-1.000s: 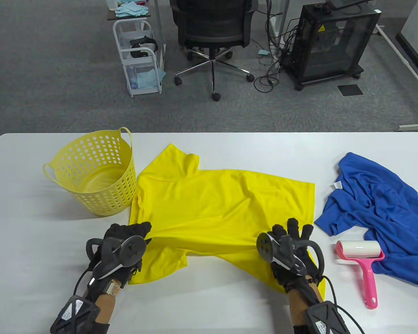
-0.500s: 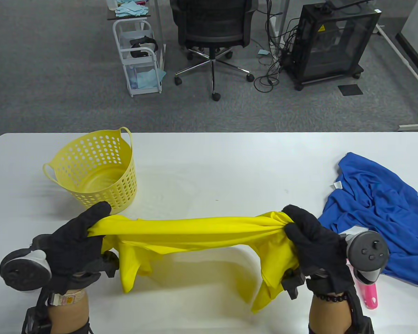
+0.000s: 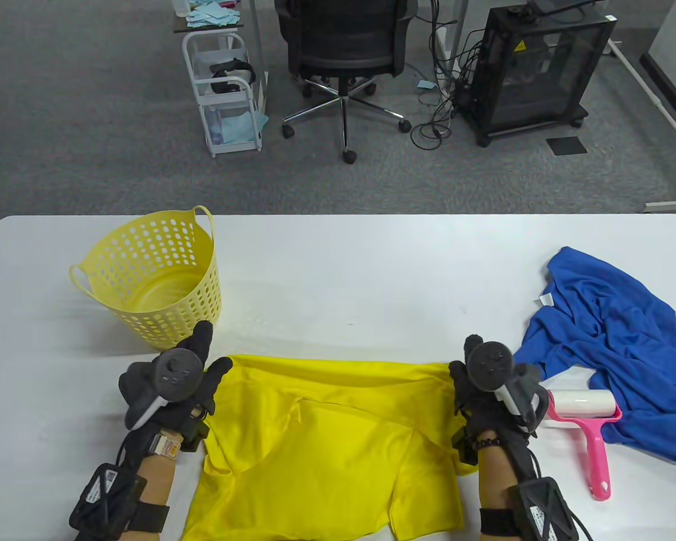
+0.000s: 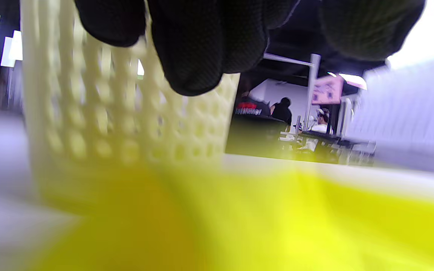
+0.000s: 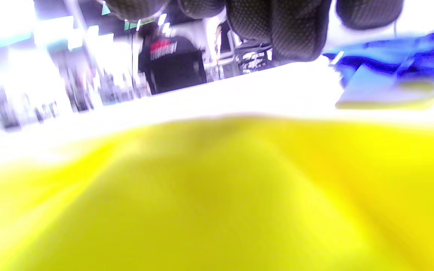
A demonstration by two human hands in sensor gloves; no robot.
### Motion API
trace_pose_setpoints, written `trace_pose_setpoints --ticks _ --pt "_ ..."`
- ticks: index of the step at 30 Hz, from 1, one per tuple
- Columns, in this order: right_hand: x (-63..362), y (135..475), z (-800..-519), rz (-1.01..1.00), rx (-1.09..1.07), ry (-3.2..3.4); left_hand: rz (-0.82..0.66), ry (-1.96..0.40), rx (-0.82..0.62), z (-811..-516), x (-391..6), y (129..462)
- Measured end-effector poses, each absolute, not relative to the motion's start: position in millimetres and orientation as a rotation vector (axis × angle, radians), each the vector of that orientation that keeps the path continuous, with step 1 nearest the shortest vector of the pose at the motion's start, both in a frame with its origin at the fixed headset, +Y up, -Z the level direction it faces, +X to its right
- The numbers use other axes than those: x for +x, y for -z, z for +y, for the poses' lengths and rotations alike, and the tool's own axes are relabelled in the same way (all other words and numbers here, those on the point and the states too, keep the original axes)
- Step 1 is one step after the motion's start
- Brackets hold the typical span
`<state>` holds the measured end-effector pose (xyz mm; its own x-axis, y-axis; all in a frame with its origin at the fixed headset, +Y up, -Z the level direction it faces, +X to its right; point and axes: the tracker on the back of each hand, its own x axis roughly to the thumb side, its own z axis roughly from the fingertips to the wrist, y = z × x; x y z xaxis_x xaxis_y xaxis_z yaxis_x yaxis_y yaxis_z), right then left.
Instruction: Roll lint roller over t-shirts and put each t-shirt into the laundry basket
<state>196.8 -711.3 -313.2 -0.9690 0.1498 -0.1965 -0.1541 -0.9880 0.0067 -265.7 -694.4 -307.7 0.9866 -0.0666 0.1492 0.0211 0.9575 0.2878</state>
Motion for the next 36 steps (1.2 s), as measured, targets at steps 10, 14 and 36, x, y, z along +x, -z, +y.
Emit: trace_pose_setpoints --ticks 10,14,36 --pt "139 294 -718 0.555 0.009 -3.200 -0.467 0.074 -0.262 -736 -236 302" --pt "155 310 -760 0.805 -0.147 -3.159 -0.447 0.301 -0.525 -771 -230 304" --pt "240 297 -697 0.550 0.175 -2.072 -0.655 -0.957 -0.462 -673 -287 303"
